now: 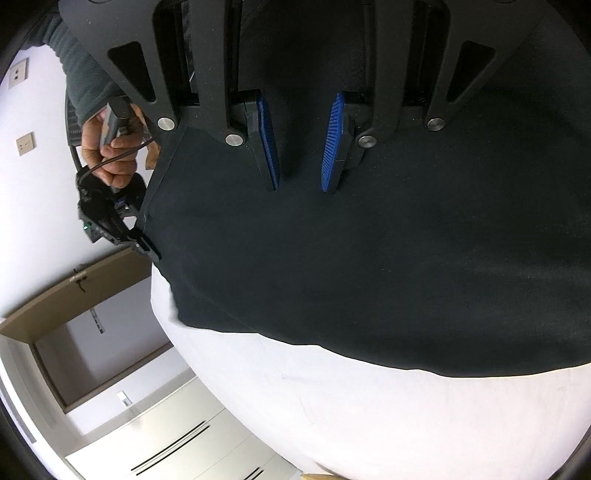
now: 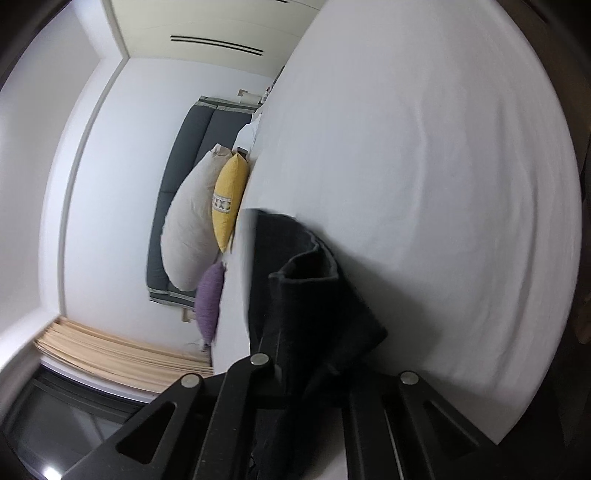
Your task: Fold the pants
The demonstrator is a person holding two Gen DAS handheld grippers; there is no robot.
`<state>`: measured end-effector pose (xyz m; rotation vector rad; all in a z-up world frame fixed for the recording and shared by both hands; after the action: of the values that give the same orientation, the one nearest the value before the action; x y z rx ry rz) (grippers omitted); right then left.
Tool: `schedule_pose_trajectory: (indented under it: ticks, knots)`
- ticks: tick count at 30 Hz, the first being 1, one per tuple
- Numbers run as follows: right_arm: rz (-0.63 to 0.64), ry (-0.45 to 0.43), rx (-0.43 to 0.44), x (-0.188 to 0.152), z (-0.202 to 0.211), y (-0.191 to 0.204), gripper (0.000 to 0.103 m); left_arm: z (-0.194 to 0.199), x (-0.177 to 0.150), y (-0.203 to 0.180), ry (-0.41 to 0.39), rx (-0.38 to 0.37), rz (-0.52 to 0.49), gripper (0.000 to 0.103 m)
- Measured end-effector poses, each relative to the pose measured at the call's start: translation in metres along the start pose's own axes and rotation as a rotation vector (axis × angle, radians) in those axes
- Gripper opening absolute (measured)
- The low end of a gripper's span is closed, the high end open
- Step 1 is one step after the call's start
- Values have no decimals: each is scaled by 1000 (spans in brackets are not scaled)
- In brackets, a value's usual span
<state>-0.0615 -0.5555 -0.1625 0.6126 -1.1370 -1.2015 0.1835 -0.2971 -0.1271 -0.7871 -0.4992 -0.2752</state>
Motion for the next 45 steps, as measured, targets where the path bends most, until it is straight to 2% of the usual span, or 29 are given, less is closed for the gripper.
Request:
schedule_pose_trajectory:
  ticks: [2,5,9,11,12,13,14,16,19,23,27,32,35,36,38,40,42,43,45]
  knots:
    - [79,-3,-23,-1,-1,18,6,-5,0,-4,-4,-3,7,23]
    - [255,11,-28,-13,0,66,6,1,1,-2,-11,-13,44,24]
    - [634,85,22,-74,-2,152,6,28,9,11,-55,-2,119,24]
    - [816,155,60,-125,-3,182,6,45,12,20,-89,-19,178,41]
    - [915,193,69,-153,-4,190,6,56,13,26,-117,-31,225,71]
    - [1028,241,65,-185,-7,193,6,68,15,33,-157,-32,261,92]
    - [1104,283,52,-209,-11,189,6,78,16,41,-188,-30,284,96]
    - [1194,362,16,-251,-21,171,5,88,16,53,-188,-38,336,97]
    - [1319,365,-37,-280,-24,156,6,93,12,66,-175,-42,393,97]
    - [1384,305,-37,-286,-15,163,6,88,13,70,-141,-38,422,97]
    - [1436,237,-15,-291,-6,178,6,81,20,71,-97,-67,447,97]
    - [1482,221,15,-303,-2,189,6,66,23,73,-54,-79,469,97]
    - [1508,229,37,-312,-2,193,6,58,28,71,-26,-73,446,94]
    - [1518,232,44,-315,-4,195,6,57,29,71,-17,-71,438,88]
    - [1536,236,57,-322,-2,196,6,54,29,71,14,-70,426,66]
    - [1543,243,70,-326,0,198,6,50,29,71,44,-73,418,29]
    - [1559,247,78,-331,0,200,6,52,28,73,57,-58,383,27]
    - [1570,249,82,-334,0,200,6,54,28,74,59,-61,372,21]
    - [1591,257,95,-341,2,200,6,61,28,78,61,-61,346,18]
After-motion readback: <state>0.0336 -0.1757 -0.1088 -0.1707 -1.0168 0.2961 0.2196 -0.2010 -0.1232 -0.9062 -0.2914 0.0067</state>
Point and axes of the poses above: each gripper's, at about its wrist camera, not at the fingertips, and z roughly against the way its jaws point, y to its left, x to its top, the point moved 3 cm from there along -z, roughly the way its jaws point, and after that the axes turned 14 degrees about -y, right-handed, at the moved point
